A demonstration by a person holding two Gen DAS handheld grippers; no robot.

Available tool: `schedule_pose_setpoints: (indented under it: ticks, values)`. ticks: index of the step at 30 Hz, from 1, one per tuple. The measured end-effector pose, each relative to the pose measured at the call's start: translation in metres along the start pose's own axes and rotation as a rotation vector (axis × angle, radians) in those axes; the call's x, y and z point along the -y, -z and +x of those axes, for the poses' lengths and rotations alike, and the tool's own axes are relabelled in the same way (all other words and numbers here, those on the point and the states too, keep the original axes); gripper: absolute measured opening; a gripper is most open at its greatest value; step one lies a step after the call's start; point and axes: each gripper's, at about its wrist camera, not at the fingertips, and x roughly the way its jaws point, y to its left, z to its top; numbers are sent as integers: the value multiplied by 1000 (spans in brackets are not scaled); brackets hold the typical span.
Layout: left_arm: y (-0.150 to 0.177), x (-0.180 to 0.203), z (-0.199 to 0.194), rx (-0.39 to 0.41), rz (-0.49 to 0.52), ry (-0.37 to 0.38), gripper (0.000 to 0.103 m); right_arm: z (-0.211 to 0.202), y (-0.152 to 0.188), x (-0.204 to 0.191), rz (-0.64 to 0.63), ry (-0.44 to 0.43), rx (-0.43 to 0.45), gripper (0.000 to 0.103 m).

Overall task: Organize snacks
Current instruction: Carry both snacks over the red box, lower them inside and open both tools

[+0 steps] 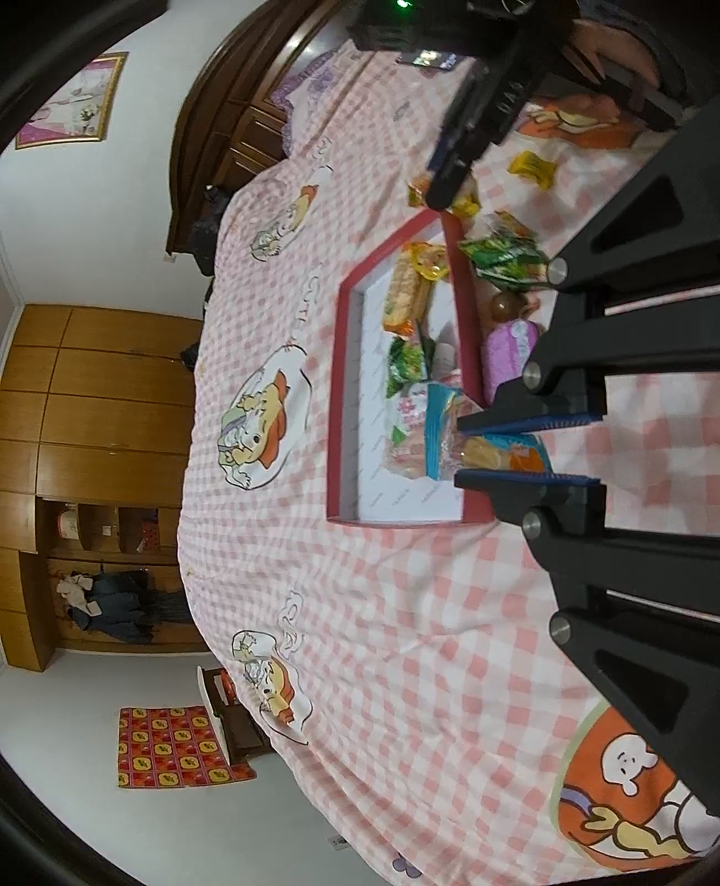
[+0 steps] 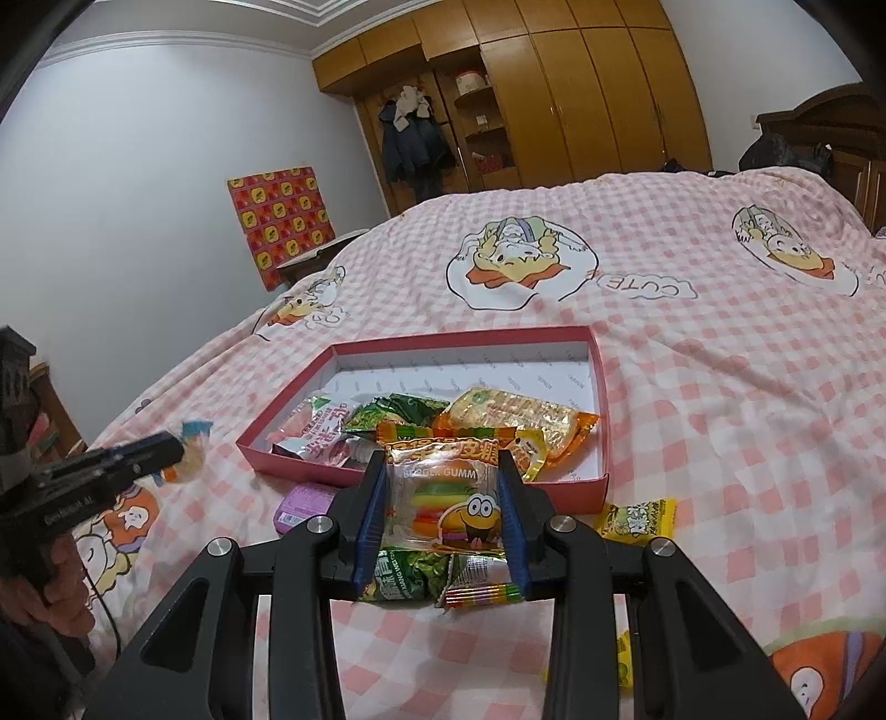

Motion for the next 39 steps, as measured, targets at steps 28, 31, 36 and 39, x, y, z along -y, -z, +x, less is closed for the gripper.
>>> schedule_pose_setpoints:
  ticks: [28, 31, 36, 39]
  values:
    - [-30, 63, 71, -5, 74, 190, 13, 50, -22, 25, 64, -44, 6, 37]
    - [-30, 79, 85, -46, 89, 222, 13, 52, -22, 29, 64, -9, 8, 37]
    - [-28, 100, 113, -106, 107, 214, 13, 61, -19, 44, 56, 105, -33, 37]
    - [-23, 100, 126, -135, 116, 174, 13, 69, -16, 42, 4, 134, -71, 37]
